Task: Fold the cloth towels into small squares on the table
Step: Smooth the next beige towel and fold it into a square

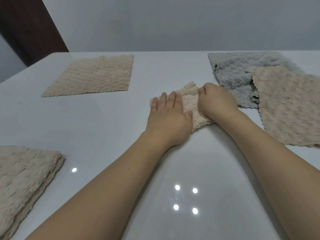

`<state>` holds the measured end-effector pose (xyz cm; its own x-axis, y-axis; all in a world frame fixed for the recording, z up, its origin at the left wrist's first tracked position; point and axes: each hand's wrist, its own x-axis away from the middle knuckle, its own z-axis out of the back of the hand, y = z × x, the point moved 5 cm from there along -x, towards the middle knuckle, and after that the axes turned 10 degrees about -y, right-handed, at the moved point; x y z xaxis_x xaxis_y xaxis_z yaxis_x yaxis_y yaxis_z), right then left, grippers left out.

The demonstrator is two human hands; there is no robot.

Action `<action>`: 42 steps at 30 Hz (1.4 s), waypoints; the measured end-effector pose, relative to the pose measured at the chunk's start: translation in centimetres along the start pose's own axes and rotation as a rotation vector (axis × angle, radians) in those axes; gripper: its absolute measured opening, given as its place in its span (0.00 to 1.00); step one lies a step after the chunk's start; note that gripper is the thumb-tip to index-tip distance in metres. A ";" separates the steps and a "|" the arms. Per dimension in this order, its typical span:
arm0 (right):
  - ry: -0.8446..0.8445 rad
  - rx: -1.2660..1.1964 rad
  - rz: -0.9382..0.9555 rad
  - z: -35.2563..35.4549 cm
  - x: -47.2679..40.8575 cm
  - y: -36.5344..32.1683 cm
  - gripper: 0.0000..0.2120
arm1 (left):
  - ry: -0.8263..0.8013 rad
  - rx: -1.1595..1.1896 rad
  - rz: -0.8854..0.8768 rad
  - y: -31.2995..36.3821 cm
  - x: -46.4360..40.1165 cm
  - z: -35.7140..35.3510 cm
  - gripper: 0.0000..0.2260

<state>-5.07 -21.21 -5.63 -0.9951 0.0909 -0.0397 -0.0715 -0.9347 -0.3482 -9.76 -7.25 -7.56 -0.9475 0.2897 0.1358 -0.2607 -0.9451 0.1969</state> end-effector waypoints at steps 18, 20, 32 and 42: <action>0.123 -0.050 0.037 -0.1 1.1 -0.7 0.22 | 0.376 0.647 0.297 -5.7 1.8 2.4 0.13; 0.139 -0.183 0.143 0.0 1.5 -1.3 0.19 | 0.385 0.919 0.265 -5.3 1.4 2.3 0.15; 0.243 -0.695 0.149 0.8 1.0 -0.2 0.14 | 0.500 1.154 0.080 -4.8 -2.0 2.9 0.18; 0.233 -0.701 0.072 0.7 0.9 0.5 0.14 | 0.464 0.764 0.107 -4.3 -4.5 3.1 0.16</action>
<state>-6.06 -21.86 -5.21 -0.9496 0.1814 -0.2556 0.1315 -0.5099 -0.8501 -3.85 -4.05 -5.94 -0.9823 -0.0410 -0.1826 -0.1292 -0.5571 0.8203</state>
